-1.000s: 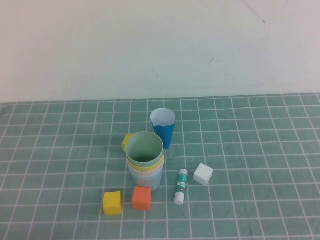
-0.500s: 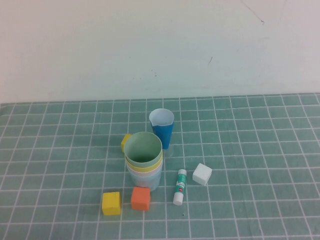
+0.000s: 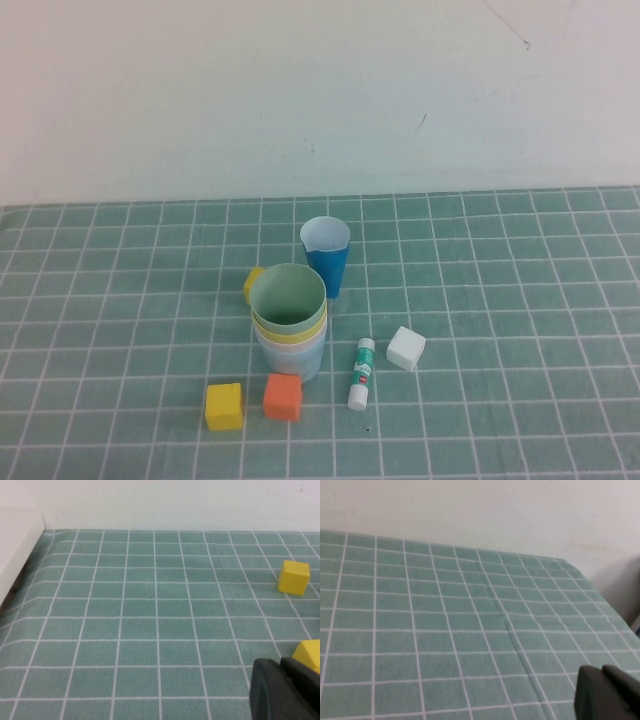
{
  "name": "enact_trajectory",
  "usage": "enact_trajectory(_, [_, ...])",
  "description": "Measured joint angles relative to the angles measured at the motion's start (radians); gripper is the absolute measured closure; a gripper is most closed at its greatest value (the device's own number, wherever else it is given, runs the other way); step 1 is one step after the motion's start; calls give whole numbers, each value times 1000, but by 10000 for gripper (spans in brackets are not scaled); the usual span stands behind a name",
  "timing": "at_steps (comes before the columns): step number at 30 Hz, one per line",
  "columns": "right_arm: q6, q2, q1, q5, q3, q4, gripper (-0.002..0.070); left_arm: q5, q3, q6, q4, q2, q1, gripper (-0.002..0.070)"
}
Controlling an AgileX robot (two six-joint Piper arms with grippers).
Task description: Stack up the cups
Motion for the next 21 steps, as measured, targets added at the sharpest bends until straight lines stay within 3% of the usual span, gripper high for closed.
enact_trajectory(15, [18,-2,-4,69,9,-7,678,0,0,0,0,0,0,677])
enact_trajectory(21, [-6,-2,49,65,9,0,678,0,0,-2,0,0,0,677])
